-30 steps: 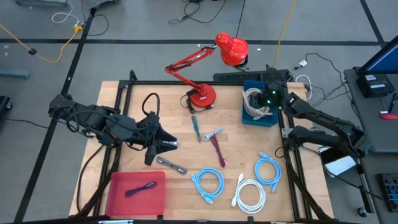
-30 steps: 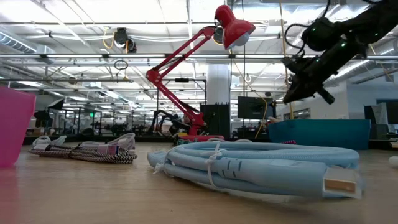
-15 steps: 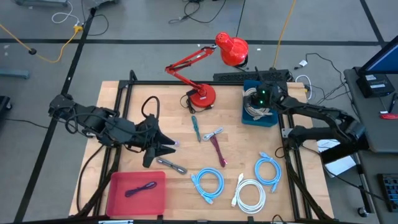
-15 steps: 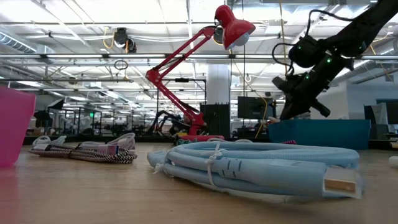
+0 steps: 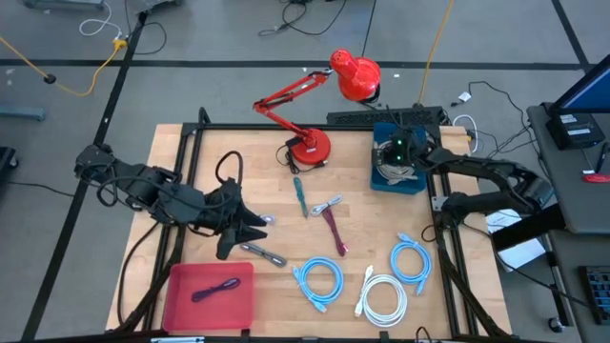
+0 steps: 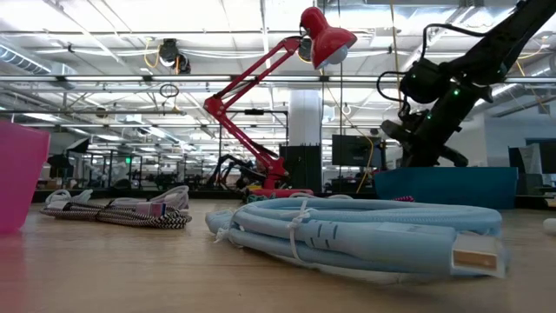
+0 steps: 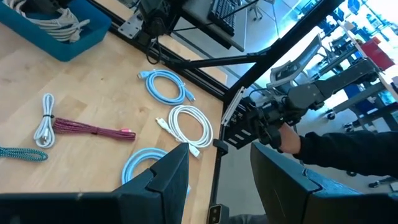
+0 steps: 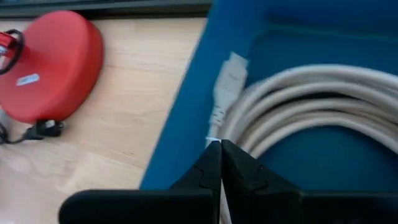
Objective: Sort cables
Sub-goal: Put the white charger cable into the pink bin
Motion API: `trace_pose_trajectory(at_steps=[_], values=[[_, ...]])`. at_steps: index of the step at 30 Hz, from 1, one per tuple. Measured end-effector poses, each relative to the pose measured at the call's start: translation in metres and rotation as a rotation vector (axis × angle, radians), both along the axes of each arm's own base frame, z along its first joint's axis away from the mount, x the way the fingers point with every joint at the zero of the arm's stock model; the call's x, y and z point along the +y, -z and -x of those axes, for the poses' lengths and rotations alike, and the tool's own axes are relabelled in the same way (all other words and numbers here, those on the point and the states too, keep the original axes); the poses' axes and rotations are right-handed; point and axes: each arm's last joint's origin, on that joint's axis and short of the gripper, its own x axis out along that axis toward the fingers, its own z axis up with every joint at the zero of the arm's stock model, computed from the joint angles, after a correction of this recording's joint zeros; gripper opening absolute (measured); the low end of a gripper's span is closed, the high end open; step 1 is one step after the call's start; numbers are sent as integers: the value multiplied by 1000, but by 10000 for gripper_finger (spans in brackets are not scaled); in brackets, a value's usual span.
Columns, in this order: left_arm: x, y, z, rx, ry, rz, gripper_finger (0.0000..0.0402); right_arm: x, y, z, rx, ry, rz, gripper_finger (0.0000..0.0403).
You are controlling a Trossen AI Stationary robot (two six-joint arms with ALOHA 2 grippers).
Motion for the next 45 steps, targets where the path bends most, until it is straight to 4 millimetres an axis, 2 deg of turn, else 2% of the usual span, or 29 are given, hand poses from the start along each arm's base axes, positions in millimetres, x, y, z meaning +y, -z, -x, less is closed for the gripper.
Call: trace_pose_trajectory(at_steps=[3, 5, 8, 11, 14, 18, 21, 26, 28, 31, 36, 41, 45], values=[[0, 0, 0, -3, -8, -5, 174, 2, -3, 0, -10, -6, 8, 0], [1, 0, 0, -8, -20, -15, 174, 5, -15, -3, -94, -36, 48, 0], [2, -1, 0, -17, -46, -43, 174, 11, -43, -5, -276, -62, 153, 0], [4, -1, -1, -35, -85, -79, 174, 24, -83, -2, -534, -91, 307, 0], [10, -1, -3, -37, -155, -104, 175, 44, -117, 6, -795, -151, 387, 0], [22, 3, -5, 4, -240, -101, 174, 80, -146, 15, -1009, -317, 379, 0], [36, 12, -12, 89, -317, -80, 175, 107, -161, 19, -1083, -451, 352, 0], [61, 34, -35, 236, -365, -49, 175, 146, -185, 18, -1070, -613, 337, 0], [72, 46, -52, 298, -349, -14, 174, 160, -193, 14, -1030, -665, 346, 0], [86, 74, -86, 376, -298, 5, 175, 180, -202, 7, -940, -729, 345, 0], [95, 121, -133, 447, -128, -137, 175, 211, -215, -2, -880, -863, 327, 0], [93, 174, -160, 571, 22, -325, 175, 236, -224, 3, -901, -1001, 300, 0], [92, 211, -175, 649, 68, -318, 174, 254, -226, 14, -941, -1109, 245, 0]])
